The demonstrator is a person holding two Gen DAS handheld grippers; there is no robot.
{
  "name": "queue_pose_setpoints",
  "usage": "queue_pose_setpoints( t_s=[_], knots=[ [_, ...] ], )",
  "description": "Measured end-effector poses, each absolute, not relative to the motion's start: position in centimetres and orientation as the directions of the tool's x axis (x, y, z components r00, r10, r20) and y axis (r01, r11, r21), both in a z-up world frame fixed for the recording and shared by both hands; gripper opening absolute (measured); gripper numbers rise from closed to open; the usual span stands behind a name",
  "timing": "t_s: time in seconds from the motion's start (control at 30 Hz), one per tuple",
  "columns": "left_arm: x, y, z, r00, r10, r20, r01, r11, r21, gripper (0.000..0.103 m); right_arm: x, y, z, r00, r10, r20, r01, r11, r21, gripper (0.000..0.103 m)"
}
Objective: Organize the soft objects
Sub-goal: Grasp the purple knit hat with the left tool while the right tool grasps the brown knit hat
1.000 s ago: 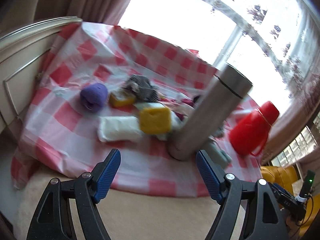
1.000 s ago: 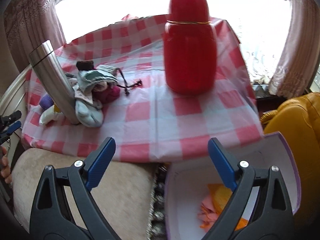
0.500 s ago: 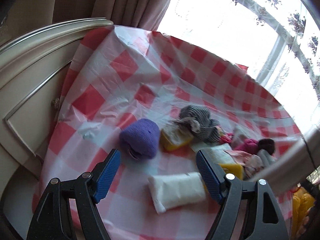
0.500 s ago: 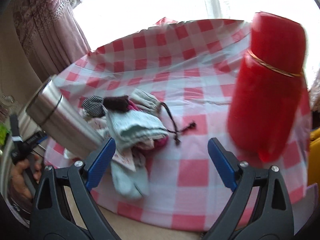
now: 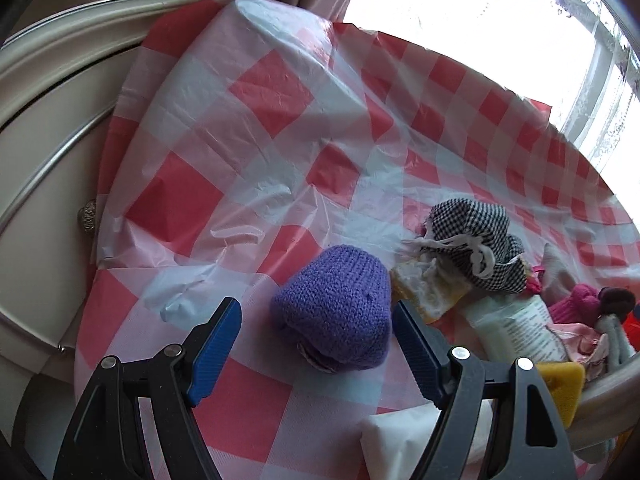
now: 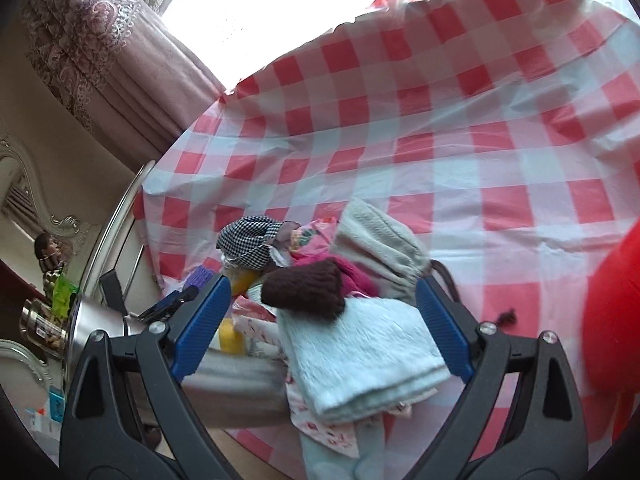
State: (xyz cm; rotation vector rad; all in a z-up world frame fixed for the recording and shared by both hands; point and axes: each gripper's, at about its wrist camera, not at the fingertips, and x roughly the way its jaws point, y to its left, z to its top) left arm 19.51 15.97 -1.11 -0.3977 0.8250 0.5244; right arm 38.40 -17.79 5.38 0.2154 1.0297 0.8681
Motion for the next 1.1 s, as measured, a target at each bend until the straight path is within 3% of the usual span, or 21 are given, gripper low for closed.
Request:
queue_pose_setpoints(
  t_s=[0.3, 0.37, 0.57, 0.8, 1.1],
  knots=[
    [21.5, 16.2, -2.1, 0.559, 0.268, -0.785, -0.549, 0.829, -0.107, 0.078, 39.5, -14.7, 3.2, 0.112, 0.685, -0.720, -0.525, 0.656, 0.543, 0.093],
    [21.9, 16.1, -2.5, 0.558, 0.242, -0.794, -0.530, 0.840, -0.116, 0.067, 39.8, -14.7, 2.7, 0.094, 0.686, -0.721, -0.516, 0.654, 0.554, 0.076],
    [21.8, 16.0, -2.5, 0.563, 0.237, -0.792, -0.526, 0.842, -0.122, 0.059, 39.6, -14.6, 1.8, 0.067, 0.685, -0.726, -0.526, 0.642, 0.557, 0.056],
    [21.0, 15.9, -2.2, 0.577, 0.236, -0.782, -0.533, 0.834, -0.142, 0.053, 38.8, -16.8, 3.7, 0.185, 0.702, -0.688, -0.529, 0.661, 0.532, 0.053],
    [18.7, 15.2, -0.9, 0.611, 0.240, -0.755, -0.537, 0.826, -0.173, 0.053, 35.4, -21.6, 5.0, 0.389, 0.602, -0.697, -0.499, 0.774, 0.391, 0.053]
  ],
)
